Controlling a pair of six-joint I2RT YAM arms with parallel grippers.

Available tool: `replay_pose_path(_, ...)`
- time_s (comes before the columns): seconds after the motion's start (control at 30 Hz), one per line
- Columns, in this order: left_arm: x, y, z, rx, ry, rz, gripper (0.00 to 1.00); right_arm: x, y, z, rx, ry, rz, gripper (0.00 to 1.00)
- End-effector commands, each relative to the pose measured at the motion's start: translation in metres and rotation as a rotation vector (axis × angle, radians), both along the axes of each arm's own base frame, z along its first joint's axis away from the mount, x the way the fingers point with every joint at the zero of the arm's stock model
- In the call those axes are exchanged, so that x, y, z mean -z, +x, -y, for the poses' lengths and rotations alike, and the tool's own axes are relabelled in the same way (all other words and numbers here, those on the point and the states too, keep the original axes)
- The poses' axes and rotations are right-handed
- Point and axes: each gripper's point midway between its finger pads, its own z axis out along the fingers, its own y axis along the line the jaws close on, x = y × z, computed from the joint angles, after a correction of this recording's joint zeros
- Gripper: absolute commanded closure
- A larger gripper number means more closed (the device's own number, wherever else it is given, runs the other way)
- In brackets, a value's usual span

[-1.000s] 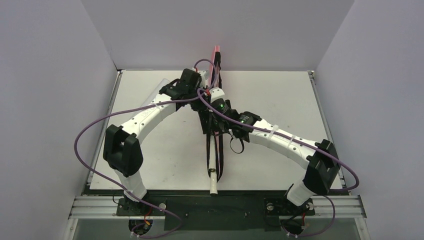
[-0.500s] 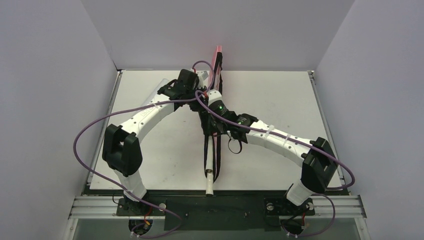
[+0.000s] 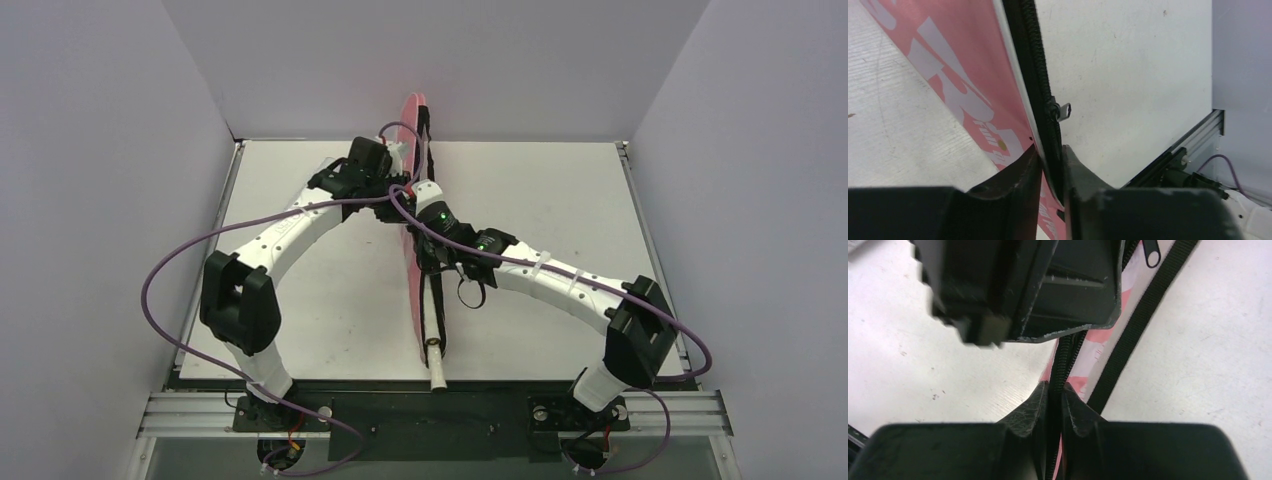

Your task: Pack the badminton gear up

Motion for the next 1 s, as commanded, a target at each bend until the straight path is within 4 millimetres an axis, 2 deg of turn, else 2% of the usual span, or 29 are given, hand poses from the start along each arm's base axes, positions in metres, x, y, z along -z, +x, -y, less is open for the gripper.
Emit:
replay_pose_path(0.0, -0.086, -0.003, 0.009, 0.09, -0.176, 0.183, 0.64, -0.002, -0.006, 0.027, -0.012, -0.073, 0.03, 1.0)
replay_pose_path(0.13, -0.095, -0.005, -0.004, 0.137, -0.191, 0.204, 0.34, -0.005, -0.015, 0.045, -0.029, -0.097, 0.034, 1.0)
replay_pose_path(0.17, -0.094, -0.007, -0.009, 0.145, -0.181, 0.191, 0.31, 0.0, -0.019, 0.049, -0.042, -0.112, 0.022, 1.0)
replay_pose_path(0.2, -0.097, -0.007, -0.014, 0.169, -0.179, 0.21, 0.24, -0.004, -0.02, 0.053, -0.043, -0.107, 0.027, 1.0)
replay_pose_path(0.23, -0.096, -0.008, -0.022, 0.171, -0.17, 0.199, 0.23, 0.001, -0.023, 0.059, -0.052, -0.125, 0.016, 1.0)
replay_pose_path(0.4, -0.103, -0.018, -0.057, 0.318, -0.13, 0.271, 0.2, -0.007, -0.032, 0.075, -0.09, -0.15, 0.04, 1.0)
replay_pose_path(0.43, -0.105, -0.014, -0.067, 0.364, -0.1, 0.336, 0.2, -0.005, -0.034, 0.077, -0.114, -0.167, 0.049, 1.0)
replay_pose_path(0.47, -0.102, -0.021, -0.071, 0.414, -0.093, 0.337, 0.2, -0.007, -0.036, 0.079, -0.126, -0.169, 0.058, 1.0)
replay_pose_path(0.5, -0.103, -0.016, -0.079, 0.483, -0.039, 0.427, 0.2, -0.007, -0.038, 0.08, -0.148, -0.184, 0.069, 1.0)
replay_pose_path(0.53, -0.1, -0.021, -0.083, 0.523, -0.016, 0.429, 0.2, -0.008, -0.039, 0.083, -0.152, -0.186, 0.074, 1.0)
replay_pose_path(0.57, -0.102, -0.017, -0.088, 0.607, 0.038, 0.528, 0.2, -0.009, -0.039, 0.085, -0.174, -0.211, 0.09, 1.0)
replay_pose_path(0.6, -0.101, -0.024, -0.09, 0.658, 0.046, 0.539, 0.21, -0.009, -0.04, 0.087, -0.184, -0.223, 0.092, 1.0)
replay_pose_path(0.63, -0.105, -0.024, -0.093, 0.774, 0.102, 0.672, 0.22, -0.01, -0.041, 0.089, -0.2, -0.24, 0.099, 1.0)
replay_pose_path(0.67, -0.105, -0.034, -0.093, 0.842, 0.099, 0.708, 0.22, -0.01, -0.042, 0.09, -0.212, -0.253, 0.102, 1.0)
replay_pose_path(0.7, -0.107, -0.038, -0.095, 0.942, 0.153, 0.839, 0.21, -0.011, -0.042, 0.091, -0.216, -0.255, 0.105, 1.0)
replay_pose_path(0.77, -0.111, -0.043, -0.094, 1.029, 0.198, 1.002, 0.15, -0.013, -0.043, 0.092, -0.222, -0.258, 0.112, 1.0)
replay_pose_path(0.87, -0.118, -0.039, -0.088, 1.102, 0.251, 1.204, 0.08, -0.015, -0.046, 0.091, -0.239, -0.254, 0.123, 1.0)
replay_pose_path(0.97, -0.114, -0.036, -0.077, 1.144, 0.274, 1.274, 0.04, -0.017, -0.049, 0.088, -0.25, -0.252, 0.133, 1.0)
